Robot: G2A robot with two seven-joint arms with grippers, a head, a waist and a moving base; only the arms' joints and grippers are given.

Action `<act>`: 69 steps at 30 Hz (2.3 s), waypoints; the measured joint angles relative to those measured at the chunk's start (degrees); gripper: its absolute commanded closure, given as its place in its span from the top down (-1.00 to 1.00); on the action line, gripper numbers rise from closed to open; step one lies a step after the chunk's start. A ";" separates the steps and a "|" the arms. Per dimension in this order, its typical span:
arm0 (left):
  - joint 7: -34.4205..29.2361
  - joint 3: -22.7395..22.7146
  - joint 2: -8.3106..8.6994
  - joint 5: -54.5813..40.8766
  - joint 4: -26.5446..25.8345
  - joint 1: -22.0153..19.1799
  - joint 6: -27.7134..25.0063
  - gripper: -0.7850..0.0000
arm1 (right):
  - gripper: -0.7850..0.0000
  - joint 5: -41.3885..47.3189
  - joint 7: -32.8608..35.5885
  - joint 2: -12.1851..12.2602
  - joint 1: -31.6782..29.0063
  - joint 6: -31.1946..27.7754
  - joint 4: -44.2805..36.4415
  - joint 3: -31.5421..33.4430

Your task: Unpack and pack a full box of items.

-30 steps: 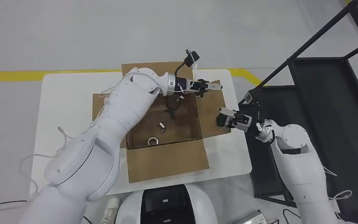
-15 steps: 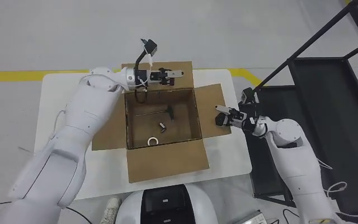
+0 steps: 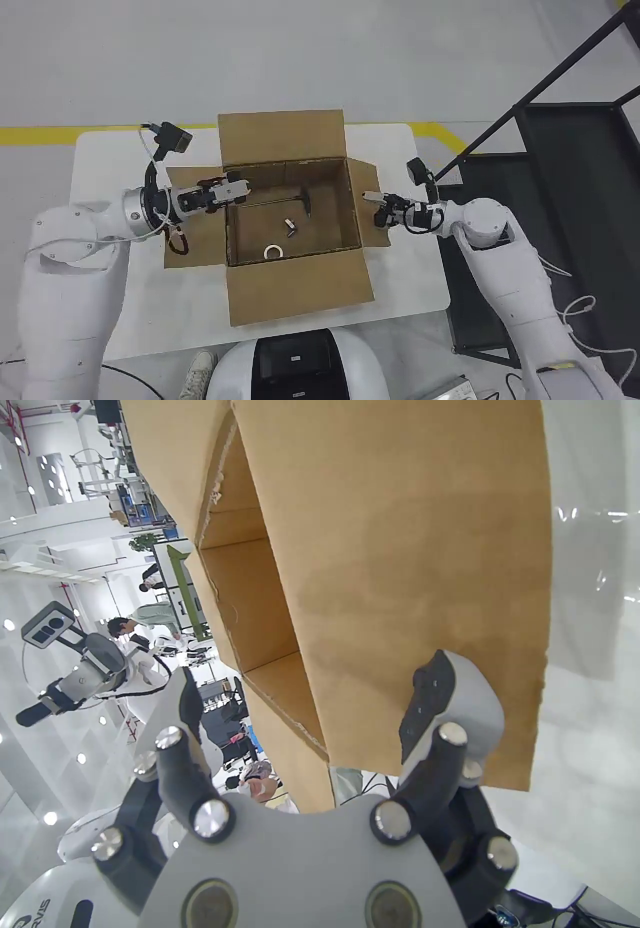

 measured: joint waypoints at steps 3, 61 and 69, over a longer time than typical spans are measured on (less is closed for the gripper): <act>0.73 -2.83 0.47 -1.17 -0.62 2.39 -0.09 1.00 | 1.00 1.62 -0.77 0.07 -0.67 -2.56 -1.21 0.78; 15.78 -14.03 1.56 -10.06 6.21 17.41 -8.77 1.00 | 1.00 -36.60 -8.77 -6.78 19.20 12.29 -9.47 -36.70; 15.78 -14.03 1.56 -10.06 6.21 17.41 -8.77 1.00 | 1.00 -36.60 -8.77 -6.78 19.20 12.29 -9.47 -36.70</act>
